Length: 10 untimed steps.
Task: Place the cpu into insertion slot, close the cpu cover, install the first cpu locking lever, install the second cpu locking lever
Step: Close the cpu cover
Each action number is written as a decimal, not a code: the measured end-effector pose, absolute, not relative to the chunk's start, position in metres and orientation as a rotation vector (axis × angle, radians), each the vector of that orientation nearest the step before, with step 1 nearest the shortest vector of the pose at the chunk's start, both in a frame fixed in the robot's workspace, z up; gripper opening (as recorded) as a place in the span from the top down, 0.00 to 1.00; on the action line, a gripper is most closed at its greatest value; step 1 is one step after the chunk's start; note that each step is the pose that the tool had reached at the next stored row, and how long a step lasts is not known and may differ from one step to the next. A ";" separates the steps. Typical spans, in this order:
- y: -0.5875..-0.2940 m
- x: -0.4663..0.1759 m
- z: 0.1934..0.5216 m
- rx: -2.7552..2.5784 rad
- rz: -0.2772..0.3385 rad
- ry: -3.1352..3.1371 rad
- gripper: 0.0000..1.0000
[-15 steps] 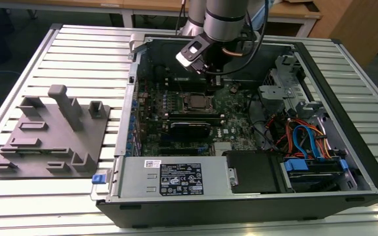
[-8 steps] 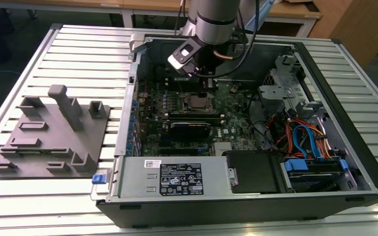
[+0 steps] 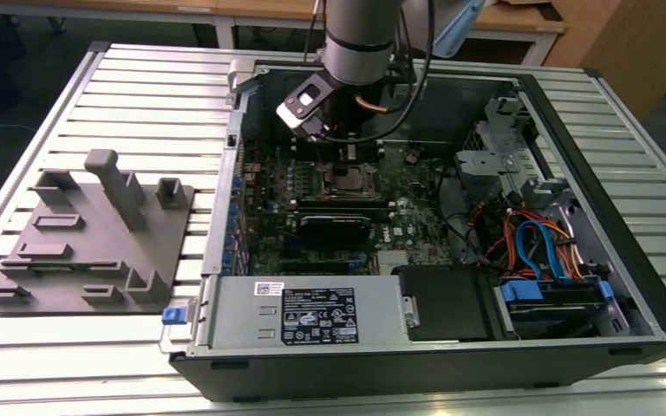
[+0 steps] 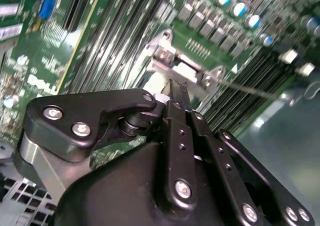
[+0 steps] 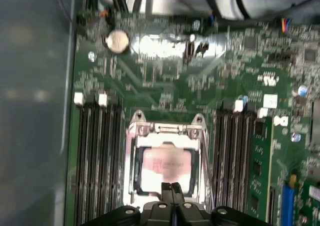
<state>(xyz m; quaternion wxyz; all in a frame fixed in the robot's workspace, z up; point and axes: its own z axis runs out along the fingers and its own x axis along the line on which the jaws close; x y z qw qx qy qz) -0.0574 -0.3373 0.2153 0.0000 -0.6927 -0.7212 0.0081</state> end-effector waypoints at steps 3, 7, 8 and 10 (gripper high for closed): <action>-0.337 -0.061 0.213 -2.173 0.030 -2.264 0.90; -0.337 -0.062 0.210 -2.170 0.034 -2.263 0.90; -0.337 -0.062 0.209 -2.170 0.034 -2.263 0.90; -0.337 -0.063 0.206 -2.169 0.036 -2.262 0.90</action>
